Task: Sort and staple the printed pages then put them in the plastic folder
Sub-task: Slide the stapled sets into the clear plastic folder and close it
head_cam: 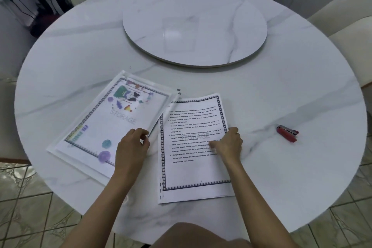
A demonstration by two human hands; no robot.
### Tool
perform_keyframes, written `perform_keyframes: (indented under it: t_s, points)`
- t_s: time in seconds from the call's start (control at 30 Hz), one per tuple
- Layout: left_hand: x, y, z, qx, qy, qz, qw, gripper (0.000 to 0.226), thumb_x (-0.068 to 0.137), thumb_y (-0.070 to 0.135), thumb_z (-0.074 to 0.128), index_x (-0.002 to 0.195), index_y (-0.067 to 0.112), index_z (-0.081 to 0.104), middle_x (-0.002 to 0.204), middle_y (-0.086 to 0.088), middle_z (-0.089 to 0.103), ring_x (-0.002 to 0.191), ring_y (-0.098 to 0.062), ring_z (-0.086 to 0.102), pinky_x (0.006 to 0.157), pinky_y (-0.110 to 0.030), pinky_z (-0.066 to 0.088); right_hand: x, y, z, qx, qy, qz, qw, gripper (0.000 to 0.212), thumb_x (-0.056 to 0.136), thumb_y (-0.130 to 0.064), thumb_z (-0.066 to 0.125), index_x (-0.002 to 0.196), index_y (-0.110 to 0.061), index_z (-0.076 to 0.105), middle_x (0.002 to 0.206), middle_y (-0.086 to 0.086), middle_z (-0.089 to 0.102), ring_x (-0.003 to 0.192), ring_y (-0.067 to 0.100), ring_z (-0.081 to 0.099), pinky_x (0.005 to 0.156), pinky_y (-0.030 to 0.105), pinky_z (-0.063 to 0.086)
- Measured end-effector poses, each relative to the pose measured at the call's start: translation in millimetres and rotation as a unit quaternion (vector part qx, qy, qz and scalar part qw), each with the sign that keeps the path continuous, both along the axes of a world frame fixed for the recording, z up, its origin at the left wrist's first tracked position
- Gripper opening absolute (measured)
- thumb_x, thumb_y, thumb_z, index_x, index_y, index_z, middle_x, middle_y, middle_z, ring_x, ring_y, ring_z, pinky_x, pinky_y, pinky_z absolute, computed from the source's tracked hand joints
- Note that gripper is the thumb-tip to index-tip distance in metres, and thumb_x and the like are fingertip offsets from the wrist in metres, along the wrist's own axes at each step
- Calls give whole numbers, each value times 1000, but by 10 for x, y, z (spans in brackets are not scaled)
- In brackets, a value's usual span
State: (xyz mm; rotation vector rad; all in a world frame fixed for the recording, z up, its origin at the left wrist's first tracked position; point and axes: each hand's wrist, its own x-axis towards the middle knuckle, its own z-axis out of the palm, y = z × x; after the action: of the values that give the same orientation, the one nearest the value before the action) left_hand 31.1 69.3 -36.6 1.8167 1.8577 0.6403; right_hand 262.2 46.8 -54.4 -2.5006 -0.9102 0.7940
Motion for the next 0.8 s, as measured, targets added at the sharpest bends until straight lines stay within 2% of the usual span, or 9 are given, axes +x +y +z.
perform_keyframes:
  t_s: [0.1, 0.2, 0.3, 0.33, 0.4, 0.47, 0.57, 0.67, 0.8]
  points:
    - [-27, 47, 22, 11, -15, 3, 1000, 18, 85, 3, 57, 98, 7, 68, 89, -9, 65, 70, -20, 54, 70, -28, 40, 78, -6, -8, 38, 56, -17, 998, 40, 74, -9, 71, 109, -3, 52, 112, 13, 62, 102, 31, 57, 81, 37, 49]
    - [-61, 105, 55, 20, -29, 17, 999, 21, 85, 2, 56, 101, 7, 68, 89, -10, 65, 72, -21, 55, 72, -27, 41, 179, -74, 20, 118, 148, -4, 982, 18, 83, -6, 62, 98, -14, 63, 98, 5, 69, 87, 22, 63, 84, 36, 52]
    - [-90, 157, 82, 18, -46, 22, 999, 23, 85, 2, 56, 103, 7, 69, 92, -11, 67, 76, -22, 58, 75, -28, 43, 276, -186, 48, 140, 181, 46, 972, 22, 91, -9, 53, 110, -18, 61, 101, -1, 67, 92, 17, 62, 85, 31, 51]
    - [-93, 169, 93, 17, -48, 23, 998, 23, 85, 3, 56, 103, 7, 69, 93, -11, 67, 78, -23, 59, 78, -29, 45, 315, -223, 42, 143, 186, 52, 971, 23, 92, -10, 52, 111, -19, 61, 104, -2, 67, 95, 17, 62, 88, 34, 51]
    - [-97, 182, 113, 17, -49, 24, 998, 23, 85, 3, 56, 103, 7, 70, 94, -11, 68, 80, -23, 61, 82, -31, 47, 409, -303, 43, 158, 195, 44, 967, 21, 92, -11, 52, 108, -22, 61, 107, -2, 68, 98, 18, 64, 93, 42, 50]
    - [-88, 182, 139, 16, -58, 31, 998, 23, 85, 4, 57, 102, 8, 70, 95, -10, 68, 80, -22, 61, 83, -31, 48, 515, -384, 102, 185, 206, 24, 961, 19, 93, -11, 53, 103, -24, 62, 106, -1, 69, 98, 19, 65, 93, 43, 50]
    - [-55, 178, 184, 16, -76, 40, 996, 22, 84, 4, 57, 100, 9, 71, 93, -9, 68, 77, -22, 62, 83, -31, 49, 658, -470, 253, 227, 222, 6, 948, 18, 93, -11, 54, 94, -27, 63, 101, -3, 70, 91, 15, 67, 84, 36, 54]
    - [-10, 183, 226, 11, -92, 40, 995, 21, 83, 5, 58, 98, 11, 71, 91, -8, 69, 73, -23, 63, 84, -34, 51, 724, -489, 369, 242, 252, 14, 937, 17, 92, -10, 54, 97, -22, 65, 91, -8, 74, 82, 8, 70, 74, 24, 57]
    - [51, 181, 269, 10, -118, 23, 993, 18, 83, 6, 61, 97, 10, 72, 90, -8, 70, 68, -22, 64, 82, -37, 53, 693, -426, 472, 228, 303, 34, 925, 17, 92, -10, 54, 99, -21, 66, 91, -7, 74, 81, 11, 71, 68, 23, 58]
